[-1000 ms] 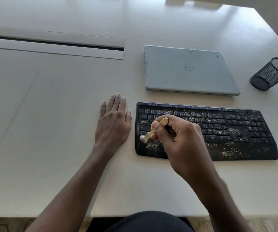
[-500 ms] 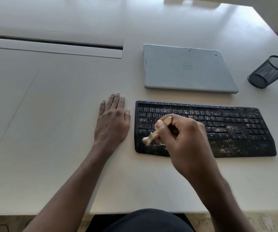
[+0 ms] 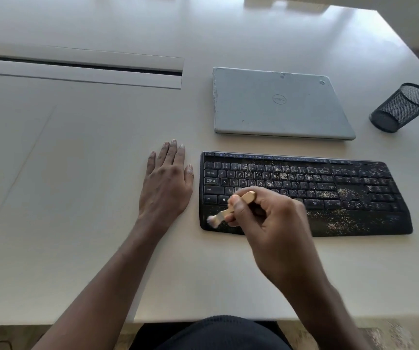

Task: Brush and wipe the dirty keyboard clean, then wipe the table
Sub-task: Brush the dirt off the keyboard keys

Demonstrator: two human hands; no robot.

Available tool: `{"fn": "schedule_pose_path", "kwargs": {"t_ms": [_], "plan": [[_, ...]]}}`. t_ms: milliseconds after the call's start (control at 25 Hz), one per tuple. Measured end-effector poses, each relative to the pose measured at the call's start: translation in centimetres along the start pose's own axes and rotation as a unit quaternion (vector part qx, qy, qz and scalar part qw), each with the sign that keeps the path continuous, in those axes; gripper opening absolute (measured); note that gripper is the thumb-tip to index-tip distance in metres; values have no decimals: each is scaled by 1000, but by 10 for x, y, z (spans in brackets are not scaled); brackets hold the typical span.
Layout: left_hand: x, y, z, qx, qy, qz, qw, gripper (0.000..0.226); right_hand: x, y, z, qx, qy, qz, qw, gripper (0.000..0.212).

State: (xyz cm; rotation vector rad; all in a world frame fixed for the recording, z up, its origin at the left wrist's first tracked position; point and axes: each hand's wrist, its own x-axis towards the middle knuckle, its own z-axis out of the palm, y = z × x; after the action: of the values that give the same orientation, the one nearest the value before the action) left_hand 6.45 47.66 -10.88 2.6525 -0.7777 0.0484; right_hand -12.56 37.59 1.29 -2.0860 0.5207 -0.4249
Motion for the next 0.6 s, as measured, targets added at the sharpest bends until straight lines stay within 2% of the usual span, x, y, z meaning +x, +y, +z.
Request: {"fn": "schedule_pose_path", "kwargs": {"t_ms": [120, 360, 480, 600], "plan": [[0, 0, 1, 3, 1, 2, 1000, 58, -1, 6, 11, -1, -23, 2, 1000, 17], [-1, 1, 1, 4, -1, 0, 1000, 58, -9, 15, -16, -85, 56, -6, 995, 20], [-1, 0, 1, 3, -2, -1, 1000, 58, -11, 6, 0, -6, -2, 2, 1000, 17], [-1, 1, 1, 2, -1, -1, 1000, 58, -10, 11, 8, 6, -20, 13, 1000, 17]]}}
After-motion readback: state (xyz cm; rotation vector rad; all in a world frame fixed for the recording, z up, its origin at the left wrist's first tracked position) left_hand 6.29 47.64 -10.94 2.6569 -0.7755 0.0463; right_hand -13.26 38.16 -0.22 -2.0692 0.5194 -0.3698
